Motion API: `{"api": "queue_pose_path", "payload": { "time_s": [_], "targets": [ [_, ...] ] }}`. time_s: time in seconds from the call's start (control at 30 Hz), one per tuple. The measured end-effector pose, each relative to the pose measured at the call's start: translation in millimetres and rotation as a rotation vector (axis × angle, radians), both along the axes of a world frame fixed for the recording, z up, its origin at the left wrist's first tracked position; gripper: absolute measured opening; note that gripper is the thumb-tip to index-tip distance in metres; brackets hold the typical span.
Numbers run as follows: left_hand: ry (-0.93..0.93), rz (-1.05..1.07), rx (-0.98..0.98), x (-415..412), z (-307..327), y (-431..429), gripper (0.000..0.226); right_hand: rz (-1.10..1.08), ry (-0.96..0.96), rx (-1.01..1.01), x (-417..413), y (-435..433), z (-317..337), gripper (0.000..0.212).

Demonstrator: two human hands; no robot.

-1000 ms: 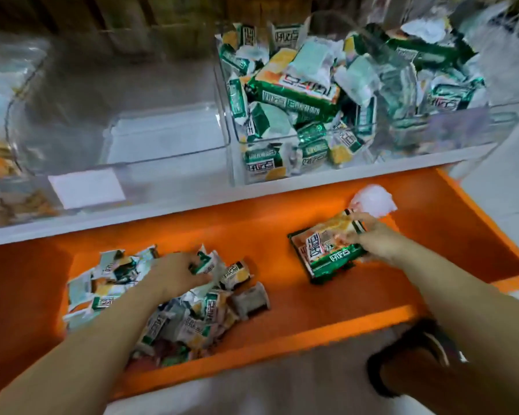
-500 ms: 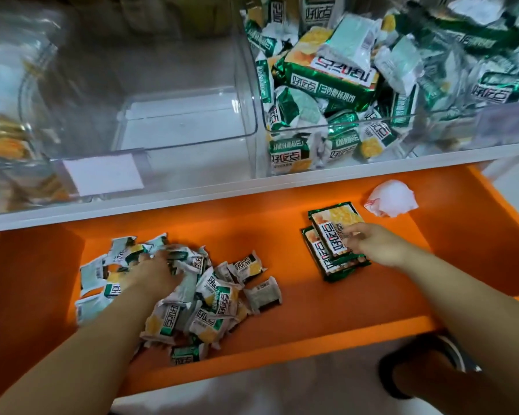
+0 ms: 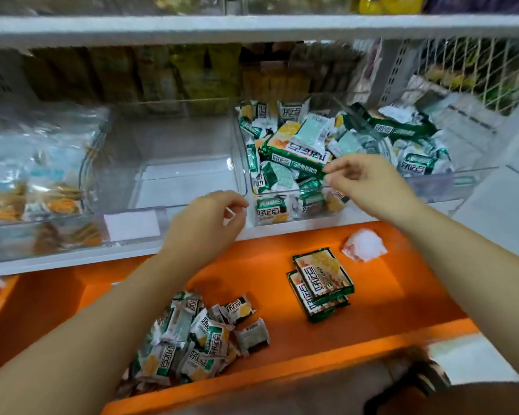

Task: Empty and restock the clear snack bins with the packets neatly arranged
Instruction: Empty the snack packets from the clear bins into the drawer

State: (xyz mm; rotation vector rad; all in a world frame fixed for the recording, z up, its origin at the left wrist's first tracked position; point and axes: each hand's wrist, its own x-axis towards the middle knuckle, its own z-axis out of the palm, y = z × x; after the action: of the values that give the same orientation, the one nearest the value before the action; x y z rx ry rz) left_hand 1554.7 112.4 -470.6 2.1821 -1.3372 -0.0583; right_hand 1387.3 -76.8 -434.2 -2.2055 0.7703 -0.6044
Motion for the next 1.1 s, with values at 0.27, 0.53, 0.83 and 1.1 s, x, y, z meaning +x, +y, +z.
{"api": "queue_pose_path", "payload": {
  "time_s": [0.27, 0.53, 0.83, 1.1],
  "targets": [
    [-0.166, -0.079, 0.048, 10.0, 28.3, -48.5, 0.031, -0.119, 0.327, -0.309, 33.7, -59.5, 7.2, 0.079],
    [-0.359, -0.078, 0.316, 29.7, 54.9, -104.2, 0.042, -0.002, 0.462, -0.352, 65.7, -77.5, 11.5, 0.059],
    [-0.351, -0.181, 0.768, 41.0, 69.9, -142.0, 0.073, 0.07, 0.534, -0.326, 59.8, -86.2, 23.6, 0.07],
    [-0.406, -0.164, 0.903, 40.6, 70.1, -148.9, 0.083, 0.172, 0.533, -0.25, 67.3, -89.3, 25.3, 0.064]
  ]
}}
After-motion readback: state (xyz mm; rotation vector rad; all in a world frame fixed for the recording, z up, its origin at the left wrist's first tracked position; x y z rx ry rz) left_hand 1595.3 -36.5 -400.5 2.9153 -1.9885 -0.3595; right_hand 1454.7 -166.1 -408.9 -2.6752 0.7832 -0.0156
